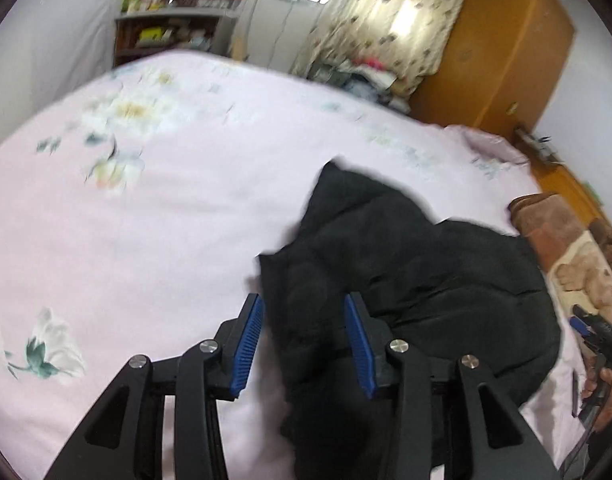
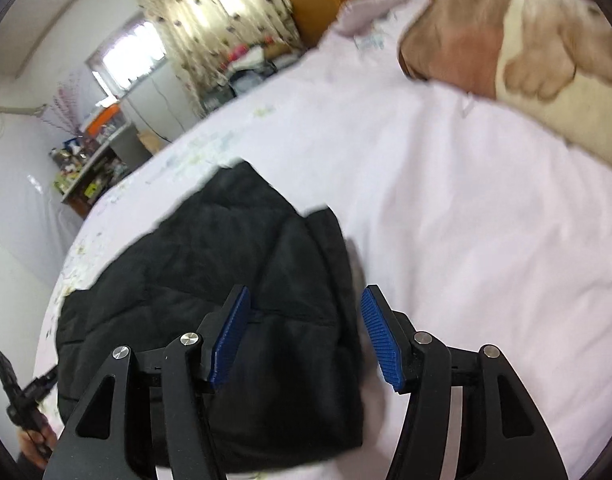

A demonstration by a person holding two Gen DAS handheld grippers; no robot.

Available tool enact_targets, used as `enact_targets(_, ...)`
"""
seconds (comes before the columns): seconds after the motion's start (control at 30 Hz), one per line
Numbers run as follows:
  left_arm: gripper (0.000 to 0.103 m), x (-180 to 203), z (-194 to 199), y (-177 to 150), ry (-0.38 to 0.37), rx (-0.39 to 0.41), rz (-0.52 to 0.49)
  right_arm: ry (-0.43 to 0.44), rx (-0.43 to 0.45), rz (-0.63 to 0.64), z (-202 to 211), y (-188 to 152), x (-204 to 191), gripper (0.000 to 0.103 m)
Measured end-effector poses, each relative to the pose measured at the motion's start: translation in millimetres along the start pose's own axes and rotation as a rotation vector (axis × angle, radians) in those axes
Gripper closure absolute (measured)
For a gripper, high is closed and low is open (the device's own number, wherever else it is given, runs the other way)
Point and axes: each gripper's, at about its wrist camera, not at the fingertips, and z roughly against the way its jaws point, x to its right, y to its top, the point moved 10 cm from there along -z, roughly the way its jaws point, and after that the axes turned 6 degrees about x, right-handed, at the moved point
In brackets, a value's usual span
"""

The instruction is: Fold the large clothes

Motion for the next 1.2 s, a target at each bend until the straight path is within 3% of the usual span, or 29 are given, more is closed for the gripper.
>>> enact_targets(0.13,0.058,50,-6,0,-0.044,0.002,-0.149,-0.003,-0.048,0.150,-8,-21,-35,0.045)
enact_targets(0.27,0.058,54,-54,-32,0.032,-0.139,-0.222,-0.063,-0.166,0.170,-43,-51,-30,0.045)
enact_targets(0.33,0.058,55,-52,-34,0.056,-0.133,-0.241,-0.076,-0.174,0.159,-44,-51,-28,0.045)
enact_targets(0.57,0.058,64,16,-31,0.089,-0.047,-0.216,-0.104,-0.073,0.226,21,-46,-53,0.045)
enact_targets(0.73,0.058,73,71,-55,0.066,-0.038,-0.184,-0.056,-0.031,0.216,87,-77,-85,0.044)
enact_targets(0.87,0.047,86,111,-74,0.060,-0.029,-0.178,-0.067,-0.015,0.236,131,-103,-107,0.044)
enact_targets(1.2,0.035,101,202,-131,0.048,-0.018,-0.213,-0.042,0.004,0.313,224,-168,-141,0.044)
